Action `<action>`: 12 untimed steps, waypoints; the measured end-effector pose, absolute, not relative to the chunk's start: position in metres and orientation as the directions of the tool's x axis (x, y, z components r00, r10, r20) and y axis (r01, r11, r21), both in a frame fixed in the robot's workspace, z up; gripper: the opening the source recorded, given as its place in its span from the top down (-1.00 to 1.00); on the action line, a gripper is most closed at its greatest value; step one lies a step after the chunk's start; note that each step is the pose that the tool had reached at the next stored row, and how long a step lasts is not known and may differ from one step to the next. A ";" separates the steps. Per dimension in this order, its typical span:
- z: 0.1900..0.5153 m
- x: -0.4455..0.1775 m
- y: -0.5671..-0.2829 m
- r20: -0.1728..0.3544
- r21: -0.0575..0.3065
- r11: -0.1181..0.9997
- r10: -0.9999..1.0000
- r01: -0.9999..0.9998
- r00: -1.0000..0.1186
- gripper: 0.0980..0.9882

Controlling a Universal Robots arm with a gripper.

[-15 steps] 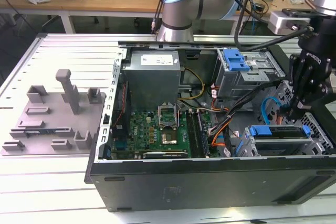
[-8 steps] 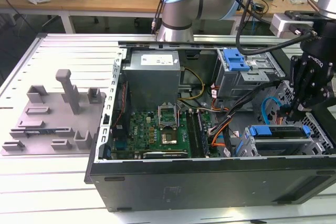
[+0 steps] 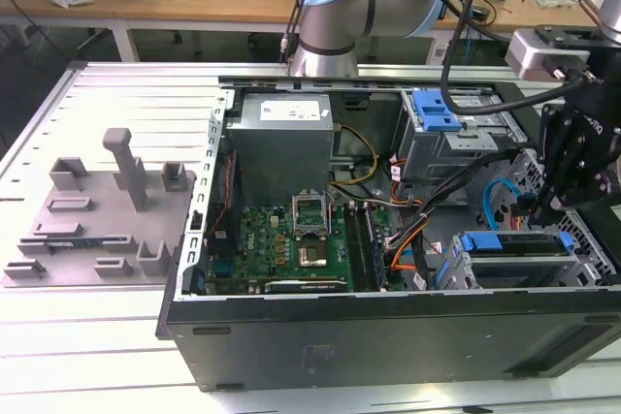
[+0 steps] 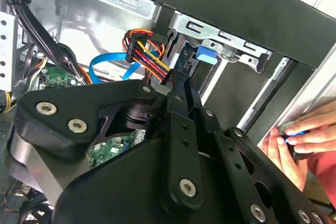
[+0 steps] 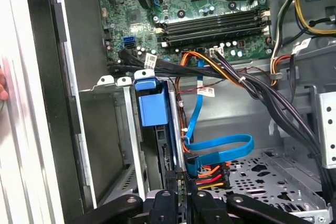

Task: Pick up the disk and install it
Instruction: 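Insert the first disk wire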

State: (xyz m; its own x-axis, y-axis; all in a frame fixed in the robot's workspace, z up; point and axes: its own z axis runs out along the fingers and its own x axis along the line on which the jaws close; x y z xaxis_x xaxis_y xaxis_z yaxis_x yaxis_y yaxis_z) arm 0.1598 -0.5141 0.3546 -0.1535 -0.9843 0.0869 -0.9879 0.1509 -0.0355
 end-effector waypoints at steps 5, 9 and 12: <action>0.355 0.160 -0.517 0.074 -0.034 0.149 -0.986 -0.988 -0.152 0.85; 0.355 0.160 -0.517 0.094 -0.033 0.145 -0.985 -0.989 -0.148 0.85; 0.355 0.160 -0.516 0.108 -0.031 0.117 -0.987 -0.993 -0.120 0.85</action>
State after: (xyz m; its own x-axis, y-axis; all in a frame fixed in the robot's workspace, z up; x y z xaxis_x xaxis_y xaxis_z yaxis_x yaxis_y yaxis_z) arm 0.1597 -0.5163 0.3548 -0.1201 -0.9869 0.1078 -0.9926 0.1174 -0.0311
